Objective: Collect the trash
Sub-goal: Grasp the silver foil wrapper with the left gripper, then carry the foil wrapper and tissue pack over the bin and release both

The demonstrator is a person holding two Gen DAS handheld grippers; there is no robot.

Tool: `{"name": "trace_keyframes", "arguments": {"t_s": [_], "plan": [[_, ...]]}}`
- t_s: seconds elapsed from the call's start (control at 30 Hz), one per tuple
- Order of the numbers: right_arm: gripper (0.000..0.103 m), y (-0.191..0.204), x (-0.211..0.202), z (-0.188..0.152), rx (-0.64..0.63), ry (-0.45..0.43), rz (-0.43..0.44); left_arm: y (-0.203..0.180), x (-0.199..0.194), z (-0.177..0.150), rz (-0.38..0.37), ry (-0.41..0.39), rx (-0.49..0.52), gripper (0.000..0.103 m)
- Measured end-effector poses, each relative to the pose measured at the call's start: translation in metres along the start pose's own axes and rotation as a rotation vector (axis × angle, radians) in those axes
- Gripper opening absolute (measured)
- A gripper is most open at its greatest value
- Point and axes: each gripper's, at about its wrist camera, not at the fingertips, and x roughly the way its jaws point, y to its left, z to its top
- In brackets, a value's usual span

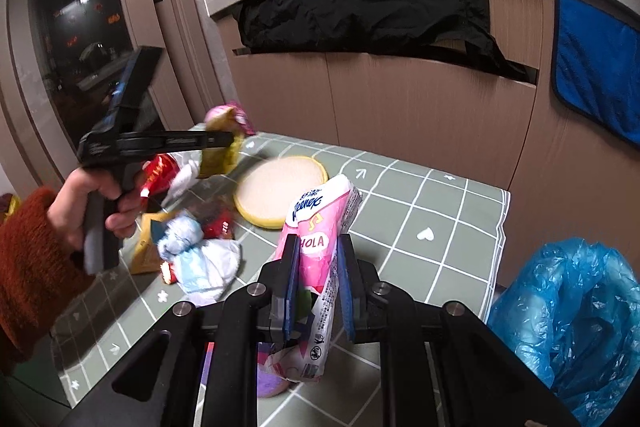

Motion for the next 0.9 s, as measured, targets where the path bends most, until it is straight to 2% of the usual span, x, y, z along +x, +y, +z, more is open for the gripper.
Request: {"name": "trace_keyframes", "arguments": {"t_s": [0.1, 0.23, 0.43, 0.63, 0.9], "plan": [[0.016, 0.005, -0.012, 0.004, 0.0, -0.027, 0.009, -0.006, -0.042, -0.009, 0.003, -0.063, 0.01, 0.003], [0.016, 0.013, -0.031, 0.01, -0.02, -0.066, 0.007, -0.021, -0.091, -0.031, -0.004, -0.099, -0.002, 0.003], [0.016, 0.019, -0.065, 0.017, -0.047, -0.136, -0.018, -0.056, -0.142, -0.062, -0.026, -0.168, 0.019, 0.003], [0.016, 0.016, -0.105, 0.017, -0.061, -0.208, -0.05, -0.098, -0.169, -0.07, -0.047, -0.232, 0.065, 0.003], [0.016, -0.015, -0.145, 0.007, -0.043, -0.261, -0.108, -0.162, -0.166, -0.071, -0.135, -0.21, 0.109, 0.003]]}}
